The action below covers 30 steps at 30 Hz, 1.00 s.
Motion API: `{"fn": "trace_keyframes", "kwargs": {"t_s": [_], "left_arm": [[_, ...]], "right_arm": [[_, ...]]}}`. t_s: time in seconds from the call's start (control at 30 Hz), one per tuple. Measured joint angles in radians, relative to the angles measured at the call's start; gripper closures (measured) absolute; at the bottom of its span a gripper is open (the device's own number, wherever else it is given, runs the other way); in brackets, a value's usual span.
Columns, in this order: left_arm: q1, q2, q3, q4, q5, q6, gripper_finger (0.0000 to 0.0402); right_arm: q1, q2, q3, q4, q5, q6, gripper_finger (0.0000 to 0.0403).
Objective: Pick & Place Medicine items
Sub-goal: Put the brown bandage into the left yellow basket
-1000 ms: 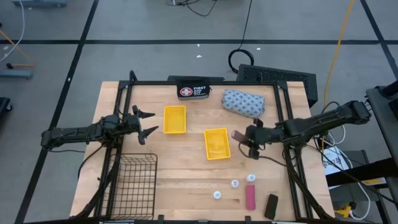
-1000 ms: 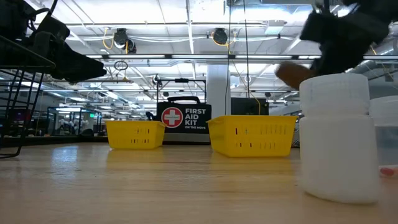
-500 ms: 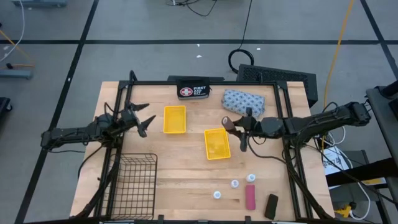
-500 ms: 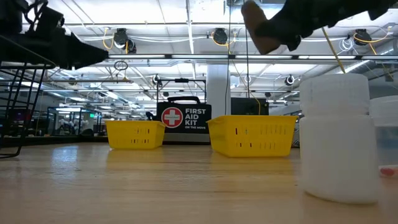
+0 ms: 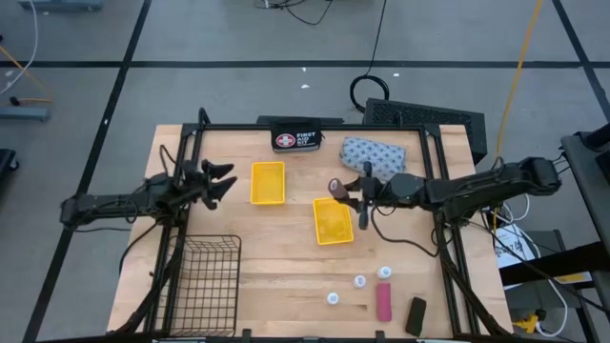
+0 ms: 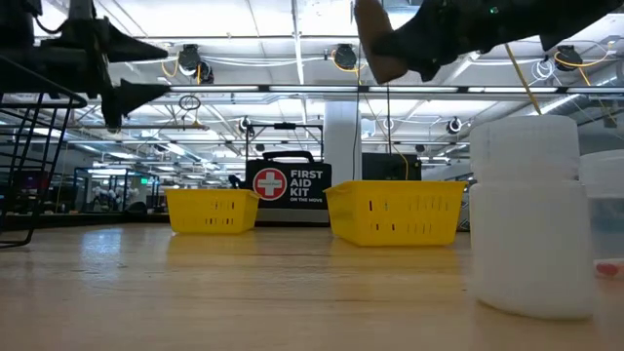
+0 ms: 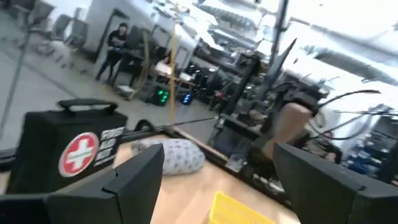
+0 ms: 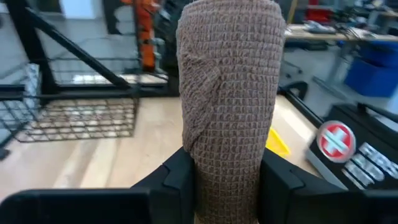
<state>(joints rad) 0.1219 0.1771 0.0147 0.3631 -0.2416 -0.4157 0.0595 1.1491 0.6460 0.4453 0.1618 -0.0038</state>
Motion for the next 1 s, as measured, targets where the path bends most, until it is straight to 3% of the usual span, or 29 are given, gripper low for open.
{"fn": "trace_keyframes", "kwargs": {"t_s": [0.13,0.23,0.37,0.7,1.0], "left_arm": [[0.0,0.077,0.0,0.003,-0.006,-0.102,0.0091],[0.0,0.151,0.0,0.094,0.043,-0.153,0.0091],[-0.018,0.278,0.037,0.26,0.134,-0.044,0.0091],[-0.13,0.727,0.377,0.23,0.107,0.256,0.0091],[-0.198,1.133,0.702,0.232,0.172,0.474,0.0091]], "right_arm": [[-0.001,0.027,0.0,0.048,-0.036,-0.037,0.0297],[-0.001,0.047,0.0,0.089,-0.035,-0.048,0.0295],[-0.001,0.07,0.001,0.146,-0.036,-0.066,0.0296],[-0.001,0.138,0.001,0.298,-0.035,-0.088,0.0296],[-0.001,0.207,0.001,0.388,-0.035,-0.082,0.0295]]}}
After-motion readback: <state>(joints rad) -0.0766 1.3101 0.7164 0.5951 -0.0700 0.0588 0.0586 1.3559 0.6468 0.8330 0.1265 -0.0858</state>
